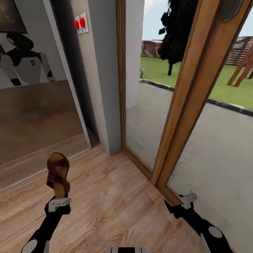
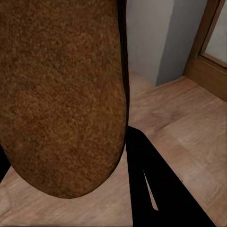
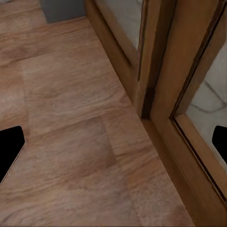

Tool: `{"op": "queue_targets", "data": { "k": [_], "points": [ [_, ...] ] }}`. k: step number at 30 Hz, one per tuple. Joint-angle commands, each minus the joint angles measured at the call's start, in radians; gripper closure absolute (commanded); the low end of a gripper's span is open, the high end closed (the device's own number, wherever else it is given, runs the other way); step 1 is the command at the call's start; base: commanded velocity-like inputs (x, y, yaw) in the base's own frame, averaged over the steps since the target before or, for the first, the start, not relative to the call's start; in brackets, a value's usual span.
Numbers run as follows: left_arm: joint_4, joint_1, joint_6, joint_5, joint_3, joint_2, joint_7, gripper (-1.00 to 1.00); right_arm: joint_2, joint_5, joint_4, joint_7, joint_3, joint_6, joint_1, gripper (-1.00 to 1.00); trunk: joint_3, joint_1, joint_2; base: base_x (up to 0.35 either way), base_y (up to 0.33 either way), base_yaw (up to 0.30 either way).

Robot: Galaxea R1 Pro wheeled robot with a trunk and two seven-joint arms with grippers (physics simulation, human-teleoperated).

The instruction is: Pick up the two gym shoes and the two sandals from the corridor floor and place them onto the hallstand (shoe rack) in the corridor, making sure they are on the rack and not on the floor. Arrange them so the two gym shoes are next to each other and the two sandals are next to each other.

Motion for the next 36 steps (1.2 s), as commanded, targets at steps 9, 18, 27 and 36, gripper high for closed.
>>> {"op": "queue_targets", "data": {
  "k": [9,18,27,36],
  "points": [
    [0.0,-0.001,-0.006,-0.013,0.004,-0.002,-0.007,1.0,0.0,0.01,-0.003,0.006,-0.003,0.002,0.0,-1.0,-0.001,0.0,0.0,0.003,-0.001,0.279],
    [0.0,-0.001,-0.006,-0.013,0.004,-0.002,-0.007,1.0,0.0,0.01,-0.003,0.006,-0.003,0.002,0.0,-1.0,-0.001,0.0,0.0,0.0,0.0,0.279],
    [0.0,-0.001,-0.006,-0.013,0.004,-0.003,-0.007,1.0,0.0,0.01,-0.003,0.006,-0.003,0.002,0.0,-1.0,-0.001,0.0,0.0,0.0,0.0,0.279],
    [0.0,0.0,-0.007,-0.013,0.004,-0.003,-0.007,1.0,0.0,0.01,-0.003,0.006,-0.003,0.003,0.0,-1.0,-0.001,0.0,0.0,0.0,-0.008,0.279]
  ]
}}
